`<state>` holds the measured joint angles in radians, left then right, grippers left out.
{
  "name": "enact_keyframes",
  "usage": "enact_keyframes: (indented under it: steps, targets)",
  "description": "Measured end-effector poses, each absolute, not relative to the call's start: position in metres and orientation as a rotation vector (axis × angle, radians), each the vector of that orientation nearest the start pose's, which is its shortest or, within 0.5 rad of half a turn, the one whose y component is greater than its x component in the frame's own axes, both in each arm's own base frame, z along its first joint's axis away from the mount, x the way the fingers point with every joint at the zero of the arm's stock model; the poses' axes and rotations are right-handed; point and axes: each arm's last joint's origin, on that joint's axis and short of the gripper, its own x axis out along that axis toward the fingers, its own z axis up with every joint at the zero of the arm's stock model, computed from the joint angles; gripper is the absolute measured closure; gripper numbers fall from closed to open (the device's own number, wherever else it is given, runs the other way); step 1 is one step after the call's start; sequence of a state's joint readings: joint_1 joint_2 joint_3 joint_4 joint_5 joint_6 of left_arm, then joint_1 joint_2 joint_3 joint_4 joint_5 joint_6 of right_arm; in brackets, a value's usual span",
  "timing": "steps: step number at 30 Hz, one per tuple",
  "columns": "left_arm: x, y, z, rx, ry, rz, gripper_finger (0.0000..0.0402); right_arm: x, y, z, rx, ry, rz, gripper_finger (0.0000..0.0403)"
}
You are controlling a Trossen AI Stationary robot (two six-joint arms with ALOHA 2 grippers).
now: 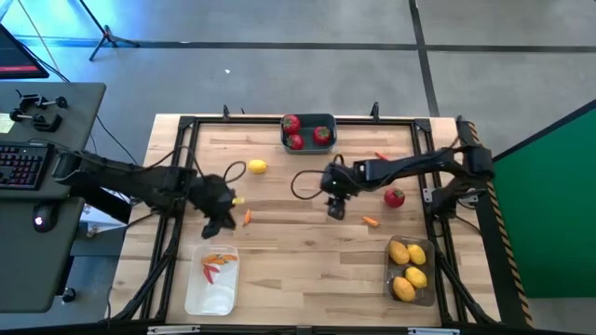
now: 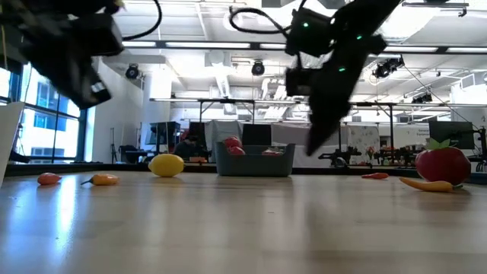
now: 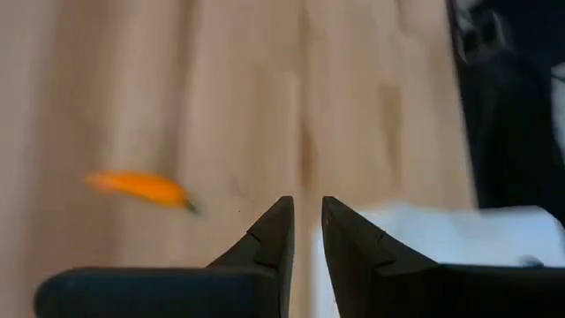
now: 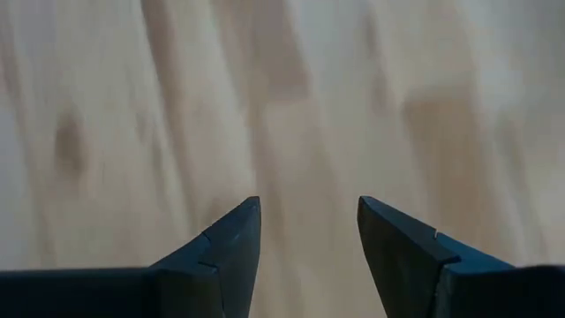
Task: Sort produce into baskets
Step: Put the right orange chili pepper into the white bin
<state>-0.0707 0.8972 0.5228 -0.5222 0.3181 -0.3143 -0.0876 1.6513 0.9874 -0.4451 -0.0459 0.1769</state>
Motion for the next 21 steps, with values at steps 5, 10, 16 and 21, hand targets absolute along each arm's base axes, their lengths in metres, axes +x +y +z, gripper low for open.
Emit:
enact_keyframes:
  steps: [5, 10, 16, 21]
  targets:
    - [0.178, -0.004, 0.202, -0.3, 0.724, -0.154, 0.0366, 0.284, -0.009, 0.177, 0.315, 1.366, -0.152, 0.0221]
    - [0.182, 0.007, 0.191, -0.269, 0.516, -0.125, 0.0385, 0.269, 0.01, 0.175, 0.344, 1.532, -0.192, 0.0222]
    - [0.18, 0.014, 0.184, -0.284, 0.437, -0.092, 0.0398, 0.266, 0.018, 0.174, 0.391, 1.569, -0.237, 0.0222]
    - [0.176, 0.012, 0.173, -0.312, 0.416, -0.096, 0.0398, 0.264, 0.018, 0.168, 0.411, 1.621, -0.253, 0.0222]
